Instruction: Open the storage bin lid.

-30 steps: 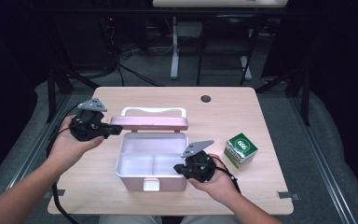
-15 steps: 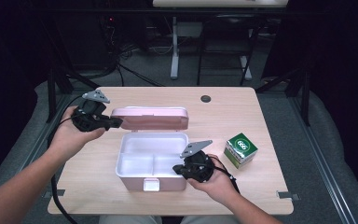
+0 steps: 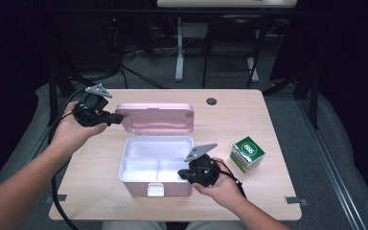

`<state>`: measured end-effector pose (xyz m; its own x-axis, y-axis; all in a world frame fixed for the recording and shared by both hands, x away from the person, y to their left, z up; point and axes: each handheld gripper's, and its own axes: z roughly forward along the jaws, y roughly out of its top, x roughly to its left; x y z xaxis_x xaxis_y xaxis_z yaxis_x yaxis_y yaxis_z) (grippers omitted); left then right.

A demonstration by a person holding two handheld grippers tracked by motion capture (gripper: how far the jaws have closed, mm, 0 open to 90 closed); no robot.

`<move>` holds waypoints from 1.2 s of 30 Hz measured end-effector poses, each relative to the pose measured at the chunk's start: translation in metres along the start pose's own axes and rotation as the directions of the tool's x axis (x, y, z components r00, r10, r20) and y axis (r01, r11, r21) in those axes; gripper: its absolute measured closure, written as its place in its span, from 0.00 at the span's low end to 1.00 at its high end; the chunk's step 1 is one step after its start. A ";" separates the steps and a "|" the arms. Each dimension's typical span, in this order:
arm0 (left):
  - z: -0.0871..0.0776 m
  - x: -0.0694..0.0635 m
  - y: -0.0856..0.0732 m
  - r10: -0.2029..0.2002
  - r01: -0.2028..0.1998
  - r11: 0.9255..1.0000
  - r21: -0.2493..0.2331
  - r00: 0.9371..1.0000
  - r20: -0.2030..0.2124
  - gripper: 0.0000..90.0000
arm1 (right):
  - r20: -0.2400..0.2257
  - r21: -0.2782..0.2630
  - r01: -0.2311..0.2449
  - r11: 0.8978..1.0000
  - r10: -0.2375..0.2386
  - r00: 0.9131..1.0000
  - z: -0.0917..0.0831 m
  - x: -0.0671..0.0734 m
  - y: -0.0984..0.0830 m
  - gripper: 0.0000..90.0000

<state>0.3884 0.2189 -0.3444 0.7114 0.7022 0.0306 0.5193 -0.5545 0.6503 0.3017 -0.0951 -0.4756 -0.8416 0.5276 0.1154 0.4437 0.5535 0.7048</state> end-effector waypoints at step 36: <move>0.033 0.034 0.001 -0.066 0.074 0.994 0.080 0.993 -0.101 0.98 | 0.000 -0.008 -0.005 1.000 0.005 1.000 0.000 0.000 -0.001 0.99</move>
<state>0.4285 0.2272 -0.3678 0.6241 0.7787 0.0648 0.6068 -0.5353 0.5876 0.3013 -0.0957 -0.4763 -0.8394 0.5304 0.1191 0.4454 0.5455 0.7100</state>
